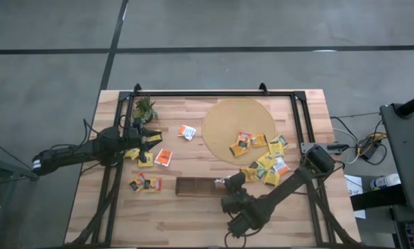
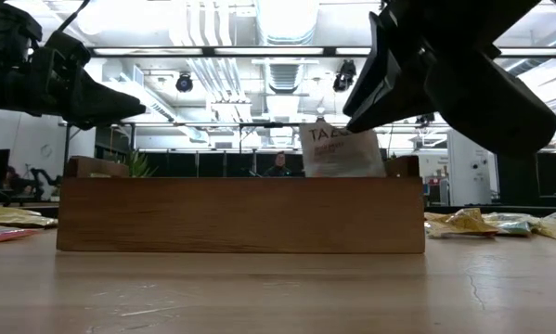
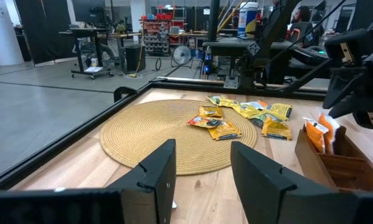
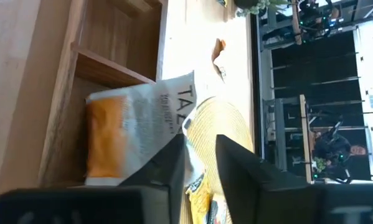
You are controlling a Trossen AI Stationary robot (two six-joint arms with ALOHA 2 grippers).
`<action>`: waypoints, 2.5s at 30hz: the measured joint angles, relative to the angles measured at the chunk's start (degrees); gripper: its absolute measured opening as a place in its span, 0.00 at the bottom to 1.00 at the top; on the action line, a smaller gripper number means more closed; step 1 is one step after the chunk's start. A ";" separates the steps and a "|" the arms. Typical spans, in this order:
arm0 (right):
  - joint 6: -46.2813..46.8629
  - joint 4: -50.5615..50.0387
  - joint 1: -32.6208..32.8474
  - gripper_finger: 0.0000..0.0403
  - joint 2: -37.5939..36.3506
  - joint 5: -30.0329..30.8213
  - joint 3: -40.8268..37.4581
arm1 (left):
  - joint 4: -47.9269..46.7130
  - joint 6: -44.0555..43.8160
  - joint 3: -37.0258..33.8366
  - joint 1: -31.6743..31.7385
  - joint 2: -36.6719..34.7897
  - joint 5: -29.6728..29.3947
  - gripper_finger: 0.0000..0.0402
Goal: Pick & Place Tea
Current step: Put the white tea bag into the right section of the wooden organizer
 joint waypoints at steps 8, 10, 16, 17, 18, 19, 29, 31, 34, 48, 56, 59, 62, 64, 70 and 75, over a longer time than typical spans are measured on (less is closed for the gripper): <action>-1.60 -0.82 0.01 0.36 -0.10 0.30 1.97 | 0.00 0.00 0.00 0.00 0.00 0.00 0.37; -2.11 -1.47 0.01 0.39 -0.46 0.51 2.82 | 0.00 -0.02 0.00 0.00 0.00 0.00 0.37; -1.07 -2.58 0.03 0.43 -4.34 0.67 3.81 | -0.01 0.00 0.00 0.02 0.00 0.00 0.37; 0.06 -3.20 0.03 0.44 -5.42 0.71 3.83 | -0.02 -0.01 0.00 0.02 0.00 0.00 0.37; 1.42 -4.36 0.03 0.44 -6.46 0.69 3.83 | 0.00 -0.02 0.00 0.01 0.00 0.00 0.37; 3.35 -5.44 0.03 0.44 -7.58 0.68 3.83 | -0.02 -0.02 0.00 0.00 0.00 0.00 0.37; 37.08 -22.92 0.14 0.44 -18.05 -1.34 1.79 | 0.00 -0.02 0.01 0.00 0.00 0.00 0.37; 44.23 -26.59 0.14 0.43 -19.50 -3.32 0.43 | 0.00 -0.02 0.00 0.01 0.00 0.00 0.37; 53.91 -31.39 0.14 0.43 -21.72 -5.86 -1.96 | -0.02 -0.01 0.00 0.01 0.00 0.00 0.37; 82.83 -34.20 -2.71 0.42 -38.17 -16.47 -24.76 | 0.00 -0.02 0.00 0.00 0.00 0.00 0.37; 93.25 -23.84 -2.87 0.42 -46.35 -34.29 -38.21 | 0.00 -0.02 0.00 0.02 0.00 0.00 0.37; 93.90 -18.95 -2.90 0.42 -48.14 -34.46 -41.14 | 0.00 -0.02 0.00 0.00 0.00 0.00 0.37; 96.19 -15.17 -2.90 0.42 -48.69 -35.03 -43.22 | 0.00 -0.02 0.01 0.02 0.00 0.00 0.37; 97.46 -14.27 -2.90 0.42 -48.64 -36.53 -43.88 | 0.00 -0.02 0.01 0.00 0.00 0.00 0.37; 99.62 -11.45 -3.17 0.42 -47.45 -38.94 -46.39 | 0.00 -0.02 0.00 0.01 0.00 0.00 0.37; 100.04 -6.10 -4.16 0.42 -47.35 -41.92 -50.51 | 0.00 -0.02 0.00 0.00 0.00 0.00 0.37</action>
